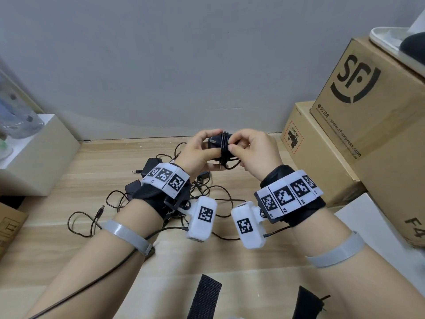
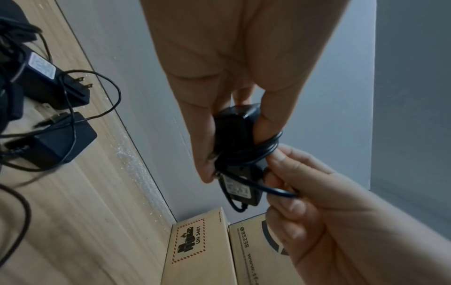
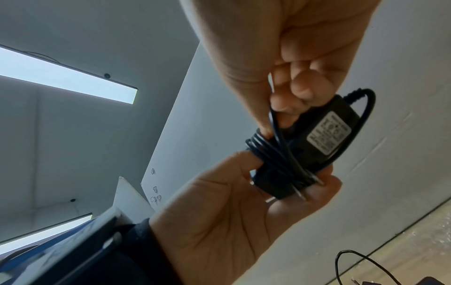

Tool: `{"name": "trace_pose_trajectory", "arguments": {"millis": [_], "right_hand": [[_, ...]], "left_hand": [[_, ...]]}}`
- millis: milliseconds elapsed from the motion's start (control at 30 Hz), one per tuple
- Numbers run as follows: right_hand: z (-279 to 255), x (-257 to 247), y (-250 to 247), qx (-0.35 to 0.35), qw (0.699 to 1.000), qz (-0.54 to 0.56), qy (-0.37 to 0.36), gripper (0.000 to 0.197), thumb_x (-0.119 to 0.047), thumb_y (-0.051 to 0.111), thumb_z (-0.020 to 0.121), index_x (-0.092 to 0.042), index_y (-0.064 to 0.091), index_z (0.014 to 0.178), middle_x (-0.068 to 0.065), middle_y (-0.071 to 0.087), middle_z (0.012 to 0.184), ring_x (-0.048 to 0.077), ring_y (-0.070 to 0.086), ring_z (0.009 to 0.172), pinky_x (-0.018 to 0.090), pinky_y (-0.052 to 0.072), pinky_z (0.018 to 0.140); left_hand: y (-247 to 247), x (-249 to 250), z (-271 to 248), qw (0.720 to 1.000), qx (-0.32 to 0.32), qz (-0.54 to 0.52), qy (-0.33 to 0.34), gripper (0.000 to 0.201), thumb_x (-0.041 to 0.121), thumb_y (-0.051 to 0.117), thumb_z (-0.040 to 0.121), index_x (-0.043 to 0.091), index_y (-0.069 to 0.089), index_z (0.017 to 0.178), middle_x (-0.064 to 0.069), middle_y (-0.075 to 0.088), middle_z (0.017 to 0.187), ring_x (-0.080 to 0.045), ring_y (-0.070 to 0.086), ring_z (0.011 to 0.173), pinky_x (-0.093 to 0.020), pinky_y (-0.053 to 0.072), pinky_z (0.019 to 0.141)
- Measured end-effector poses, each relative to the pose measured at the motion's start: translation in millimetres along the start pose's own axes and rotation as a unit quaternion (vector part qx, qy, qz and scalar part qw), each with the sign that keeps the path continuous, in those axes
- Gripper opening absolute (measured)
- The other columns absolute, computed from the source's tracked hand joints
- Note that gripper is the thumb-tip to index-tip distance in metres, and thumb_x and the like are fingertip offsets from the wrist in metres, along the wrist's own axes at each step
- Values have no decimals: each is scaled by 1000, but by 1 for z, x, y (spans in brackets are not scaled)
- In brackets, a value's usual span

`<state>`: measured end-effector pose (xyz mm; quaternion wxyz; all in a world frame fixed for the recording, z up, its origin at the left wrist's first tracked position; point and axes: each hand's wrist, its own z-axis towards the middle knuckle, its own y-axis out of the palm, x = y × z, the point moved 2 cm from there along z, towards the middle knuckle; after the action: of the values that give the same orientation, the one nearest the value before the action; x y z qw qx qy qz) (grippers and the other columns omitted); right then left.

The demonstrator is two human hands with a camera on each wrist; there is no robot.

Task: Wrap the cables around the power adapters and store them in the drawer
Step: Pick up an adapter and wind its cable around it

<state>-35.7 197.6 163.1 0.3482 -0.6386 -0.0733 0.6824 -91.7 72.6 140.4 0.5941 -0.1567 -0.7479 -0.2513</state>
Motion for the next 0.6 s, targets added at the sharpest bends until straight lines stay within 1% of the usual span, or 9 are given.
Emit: {"name": "trace_pose_trajectory", "arguments": {"millis": [100,167,233,267,300,333,400,500,600], "right_hand": [[-1,0,4,-6,1000,22,10,7,-10,51,88,-17,51,86,1,57,64,4,51,47,18,43,46],[-3,-1,6,-15,1000,12,-4,8,-17,52,89,-17,47,95,1,55,63,7,51,51,27,47,52],[-4,-3,6,-32,998,-52,-34,24,-26,57,87,-19,47,108,-8,48,60,15,50,60,28,42,58],[-4,-5,6,-41,994,-93,-46,29,-30,58,86,-20,49,112,-10,49,63,17,51,67,28,40,60],[-5,-6,6,-49,989,-129,-56,31,-33,57,87,-20,51,114,-8,56,69,20,54,75,28,40,65],[-4,-7,6,-54,984,-160,-63,30,-35,55,88,-19,54,113,-2,64,81,24,57,85,30,43,70],[-4,-8,7,-63,973,-209,-69,28,-36,49,92,-18,55,113,10,66,101,32,58,98,34,45,78],[-5,-10,6,-72,947,-301,-81,30,-35,38,97,-15,49,116,16,63,106,37,56,100,34,38,70],[-4,-12,2,-59,929,-355,-89,31,-38,31,98,-14,46,110,15,64,101,37,57,94,34,33,66]], "left_hand": [[1,1,1,999,-2,33,9,46,-9,53,86,10,45,127,-7,61,92,-20,64,82,-45,57,74],[2,0,1,998,-7,64,15,46,-10,54,85,11,46,126,-7,61,94,-14,65,75,-41,58,72],[3,-1,2,995,-11,101,24,46,-11,54,84,15,49,122,-6,59,96,-6,64,64,-32,60,64],[4,-2,2,993,-11,118,28,46,-11,55,83,17,50,119,-5,59,95,-4,64,60,-28,59,60],[4,-3,2,991,-12,128,29,45,-11,55,82,18,51,117,-3,59,94,-3,64,58,-27,58,58],[4,-4,2,991,-13,134,29,42,-10,56,82,17,51,114,-2,59,92,-2,64,58,-26,58,58],[3,-6,3,991,-16,133,21,35,-8,58,83,16,50,108,-1,60,88,-2,64,60,-27,58,57],[3,-10,3,992,-20,122,11,32,-8,59,83,19,47,97,0,60,80,-2,64,56,-27,58,56],[3,-10,1,992,-41,118,3,33,-10,57,83,18,47,98,-3,60,80,-4,63,53,-31,57,59]]}}
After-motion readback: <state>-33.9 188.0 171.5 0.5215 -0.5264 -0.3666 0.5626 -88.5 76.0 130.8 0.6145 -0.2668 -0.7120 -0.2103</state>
